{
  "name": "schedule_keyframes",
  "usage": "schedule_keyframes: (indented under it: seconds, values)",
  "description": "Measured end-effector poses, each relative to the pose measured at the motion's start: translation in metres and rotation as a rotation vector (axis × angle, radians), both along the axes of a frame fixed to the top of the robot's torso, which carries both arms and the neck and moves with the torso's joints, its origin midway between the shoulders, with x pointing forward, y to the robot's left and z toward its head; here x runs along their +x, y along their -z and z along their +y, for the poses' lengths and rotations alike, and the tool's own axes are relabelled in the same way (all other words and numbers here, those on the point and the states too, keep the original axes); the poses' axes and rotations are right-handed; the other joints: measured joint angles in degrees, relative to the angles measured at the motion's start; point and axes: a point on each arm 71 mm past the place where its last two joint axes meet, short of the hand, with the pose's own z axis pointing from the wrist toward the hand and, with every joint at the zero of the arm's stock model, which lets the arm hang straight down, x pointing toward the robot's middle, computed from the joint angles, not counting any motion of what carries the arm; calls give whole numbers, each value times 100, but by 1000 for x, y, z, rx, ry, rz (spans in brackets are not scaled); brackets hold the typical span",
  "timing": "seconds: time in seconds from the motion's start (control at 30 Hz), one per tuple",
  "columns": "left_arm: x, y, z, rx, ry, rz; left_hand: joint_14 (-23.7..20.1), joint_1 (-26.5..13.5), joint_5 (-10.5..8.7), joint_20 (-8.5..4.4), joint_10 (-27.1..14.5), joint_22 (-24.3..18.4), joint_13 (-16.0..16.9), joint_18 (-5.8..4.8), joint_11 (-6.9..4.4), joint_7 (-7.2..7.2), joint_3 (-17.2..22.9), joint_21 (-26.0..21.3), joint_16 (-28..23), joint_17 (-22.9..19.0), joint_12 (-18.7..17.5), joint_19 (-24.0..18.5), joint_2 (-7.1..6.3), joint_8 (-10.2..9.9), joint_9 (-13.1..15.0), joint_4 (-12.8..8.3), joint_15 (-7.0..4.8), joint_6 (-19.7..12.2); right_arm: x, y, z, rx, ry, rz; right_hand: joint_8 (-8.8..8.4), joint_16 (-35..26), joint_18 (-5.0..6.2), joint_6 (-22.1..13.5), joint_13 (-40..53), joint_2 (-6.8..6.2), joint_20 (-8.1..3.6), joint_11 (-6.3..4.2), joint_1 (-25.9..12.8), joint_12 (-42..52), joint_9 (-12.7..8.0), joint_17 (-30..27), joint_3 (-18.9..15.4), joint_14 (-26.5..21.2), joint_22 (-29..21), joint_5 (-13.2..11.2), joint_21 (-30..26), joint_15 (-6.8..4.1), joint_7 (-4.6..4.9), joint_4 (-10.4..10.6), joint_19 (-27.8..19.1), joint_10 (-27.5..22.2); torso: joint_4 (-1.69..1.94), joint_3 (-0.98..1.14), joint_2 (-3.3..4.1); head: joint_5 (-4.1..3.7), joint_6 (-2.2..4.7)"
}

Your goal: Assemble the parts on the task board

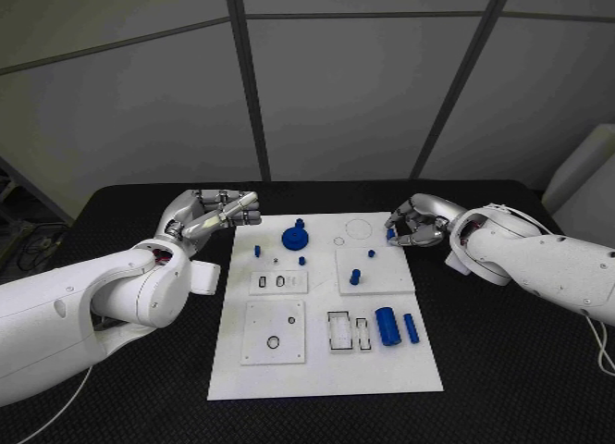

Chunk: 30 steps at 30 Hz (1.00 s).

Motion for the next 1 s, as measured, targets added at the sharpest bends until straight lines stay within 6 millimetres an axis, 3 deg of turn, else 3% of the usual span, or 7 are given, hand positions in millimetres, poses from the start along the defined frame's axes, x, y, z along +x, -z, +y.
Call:
schedule_keyframes:
  seconds: [0.57, 1.0]
  values:
    - [0, 0, 0, 0, 0, 0, 0, 0, 0, 0, 0, 0, 0, 0, 0, 0, 0, 0, 0, 1, 0, 0, 0, 0, 0, 0, 0, 0, 1, 2, -1, -8, 8, 11, 85, 0, 0, 225, -1, 115, -19, -51, -26, 84, 22, -1, 0, 0, 106, 26, 45, 0, -62, 0, 85, 93, -1, -1, -3, -10, 2]
    - [0, 0, 0, 0, 0, 0, 0, 0, 0, 0, -1, -4, 0, 0, 0, 0, 0, 0, 0, 5, 0, 0, 0, 1, 0, 0, 0, 0, 2, 3, 0, -12, 22, 13, 173, 0, 0, 488, -2, 328, -80, -143, -8, 159, 44, -1, 49, -1, 184, 60, 67, -83, -181, 50, 146, 185, -1, -1, -3, -14, -9]
